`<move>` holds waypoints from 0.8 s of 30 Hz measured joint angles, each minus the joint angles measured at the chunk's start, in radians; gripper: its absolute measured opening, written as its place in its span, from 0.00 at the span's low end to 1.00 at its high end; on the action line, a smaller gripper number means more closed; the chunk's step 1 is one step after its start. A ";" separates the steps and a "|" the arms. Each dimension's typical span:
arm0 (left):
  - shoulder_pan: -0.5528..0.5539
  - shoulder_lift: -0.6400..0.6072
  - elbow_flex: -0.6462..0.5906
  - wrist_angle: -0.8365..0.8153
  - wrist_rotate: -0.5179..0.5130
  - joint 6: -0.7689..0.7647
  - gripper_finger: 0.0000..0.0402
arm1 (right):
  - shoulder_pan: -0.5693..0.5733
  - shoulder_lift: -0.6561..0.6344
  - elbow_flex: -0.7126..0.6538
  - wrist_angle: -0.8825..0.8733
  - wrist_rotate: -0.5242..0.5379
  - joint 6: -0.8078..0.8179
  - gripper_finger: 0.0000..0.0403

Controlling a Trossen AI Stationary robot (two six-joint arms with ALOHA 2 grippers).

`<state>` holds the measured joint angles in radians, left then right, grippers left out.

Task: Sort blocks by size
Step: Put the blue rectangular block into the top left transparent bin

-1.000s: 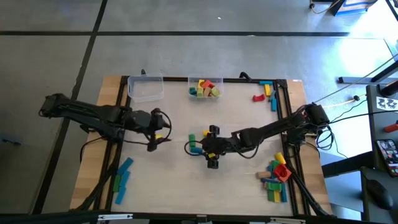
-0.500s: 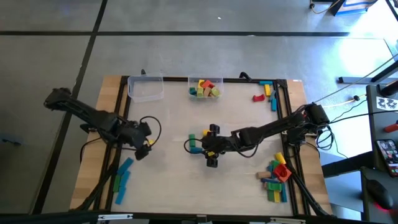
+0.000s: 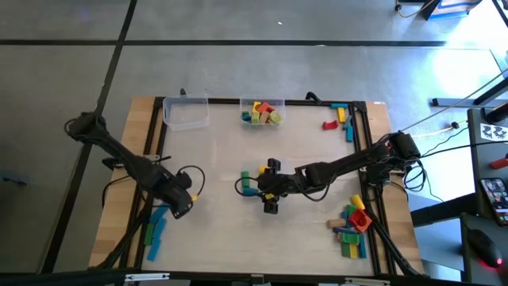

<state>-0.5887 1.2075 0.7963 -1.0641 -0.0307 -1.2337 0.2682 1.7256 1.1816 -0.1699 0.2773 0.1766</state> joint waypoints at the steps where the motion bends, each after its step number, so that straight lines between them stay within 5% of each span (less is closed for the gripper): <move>1: -0.008 0.018 0.000 0.001 0.015 -0.012 0.70 | 0.000 0.000 0.000 -0.003 0.000 0.000 0.59; 14: -0.118 0.162 -0.006 0.008 0.132 -0.150 0.70 | 0.001 0.000 0.000 -0.013 0.000 0.001 0.59; 24: -0.151 0.164 -0.131 0.096 0.163 -0.230 0.70 | 0.001 0.000 0.000 -0.012 -0.001 0.001 0.59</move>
<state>-0.7399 1.3720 0.6653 -0.9680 0.1326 -1.4641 0.2687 1.7260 1.1816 -0.1822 0.2766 0.1776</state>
